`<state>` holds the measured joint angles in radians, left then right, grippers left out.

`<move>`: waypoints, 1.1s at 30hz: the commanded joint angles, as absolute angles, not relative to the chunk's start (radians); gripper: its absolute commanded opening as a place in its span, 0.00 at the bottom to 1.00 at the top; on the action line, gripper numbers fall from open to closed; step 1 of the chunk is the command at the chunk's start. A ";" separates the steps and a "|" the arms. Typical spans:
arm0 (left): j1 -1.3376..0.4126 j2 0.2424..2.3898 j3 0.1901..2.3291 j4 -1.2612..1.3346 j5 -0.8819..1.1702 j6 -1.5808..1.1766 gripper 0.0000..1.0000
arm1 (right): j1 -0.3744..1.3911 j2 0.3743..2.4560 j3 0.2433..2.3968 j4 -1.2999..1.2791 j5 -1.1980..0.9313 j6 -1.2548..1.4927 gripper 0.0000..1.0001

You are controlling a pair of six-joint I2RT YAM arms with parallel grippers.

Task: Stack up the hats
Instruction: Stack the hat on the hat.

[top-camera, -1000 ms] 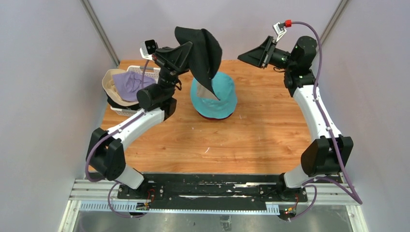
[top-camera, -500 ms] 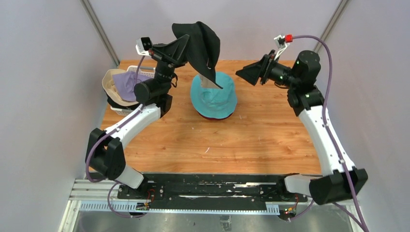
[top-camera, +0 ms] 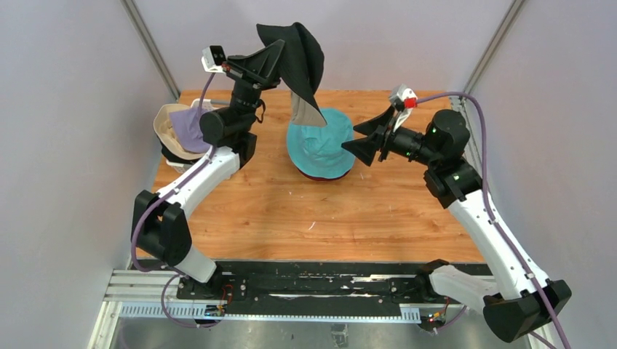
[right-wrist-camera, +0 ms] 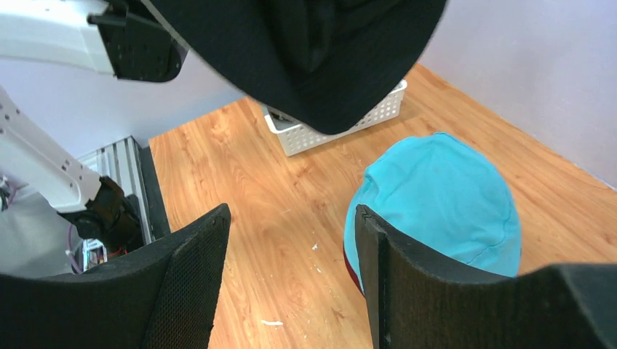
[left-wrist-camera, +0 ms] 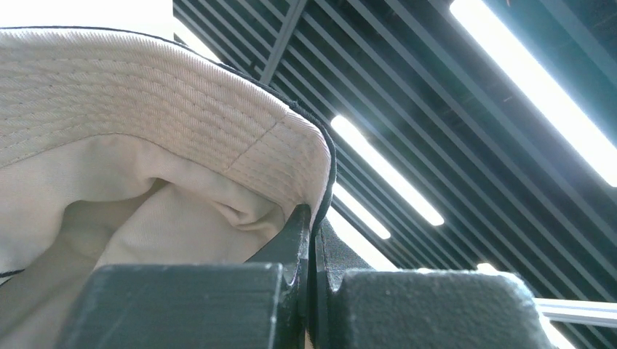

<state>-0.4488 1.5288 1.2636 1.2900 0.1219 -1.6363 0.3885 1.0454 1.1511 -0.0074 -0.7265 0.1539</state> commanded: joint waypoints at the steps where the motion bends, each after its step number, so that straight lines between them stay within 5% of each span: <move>1: -0.440 1.548 1.308 1.299 0.143 -1.652 0.00 | 0.446 1.033 1.100 0.064 -0.694 0.062 0.63; 33: -0.441 1.597 1.292 1.408 0.155 -1.767 0.00 | 0.626 1.325 1.270 0.288 -0.640 -0.096 0.58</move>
